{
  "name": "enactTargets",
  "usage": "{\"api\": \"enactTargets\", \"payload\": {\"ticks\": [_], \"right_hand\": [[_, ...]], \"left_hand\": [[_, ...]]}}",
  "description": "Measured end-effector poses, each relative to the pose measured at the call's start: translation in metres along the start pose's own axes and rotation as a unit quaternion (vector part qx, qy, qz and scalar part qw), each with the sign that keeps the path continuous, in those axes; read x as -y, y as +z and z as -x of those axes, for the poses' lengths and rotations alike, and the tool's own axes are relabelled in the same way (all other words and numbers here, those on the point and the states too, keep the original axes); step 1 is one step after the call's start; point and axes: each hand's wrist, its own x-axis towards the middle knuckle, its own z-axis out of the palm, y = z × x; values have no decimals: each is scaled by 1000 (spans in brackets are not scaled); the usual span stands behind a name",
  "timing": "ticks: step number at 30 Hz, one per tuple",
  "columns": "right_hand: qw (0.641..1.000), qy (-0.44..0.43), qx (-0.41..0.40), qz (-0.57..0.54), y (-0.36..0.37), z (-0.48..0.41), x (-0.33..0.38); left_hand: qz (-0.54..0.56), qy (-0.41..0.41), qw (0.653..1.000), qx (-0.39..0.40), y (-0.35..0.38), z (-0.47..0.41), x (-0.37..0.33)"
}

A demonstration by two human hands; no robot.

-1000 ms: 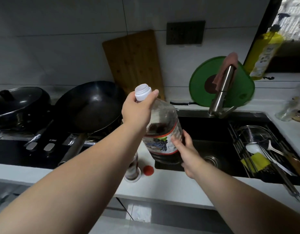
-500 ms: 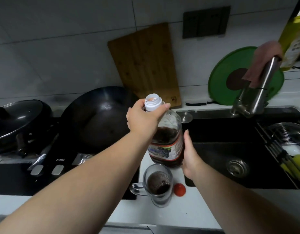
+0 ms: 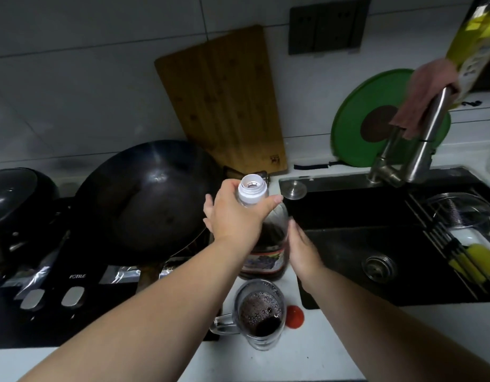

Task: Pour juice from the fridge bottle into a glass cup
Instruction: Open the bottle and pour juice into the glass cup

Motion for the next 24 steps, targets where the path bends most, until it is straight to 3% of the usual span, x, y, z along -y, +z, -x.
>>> {"api": "enactTargets", "payload": {"ticks": [3, 5, 8, 13, 20, 24], "right_hand": [[978, -99, -70, 168, -9, 14, -18], [943, -155, -88, 281, -15, 31, -36], [868, -233, -45, 437, -21, 50, -67], [801, -257, 44, 539, -20, 62, -89], [783, -218, 68, 579, -23, 63, -91], [794, -219, 82, 561, -18, 62, -92]], "left_hand": [[-65, 20, 997, 33, -2, 3, 7], [-106, 29, 993, 50, -3, 2, 11], [-170, 59, 982, 61, -5, -3, 14], [-205, 71, 973, 72, -5, -2, 16], [-230, 69, 968, 76, -6, 3, 18], [-239, 66, 965, 83, -7, 4, 20]]}}
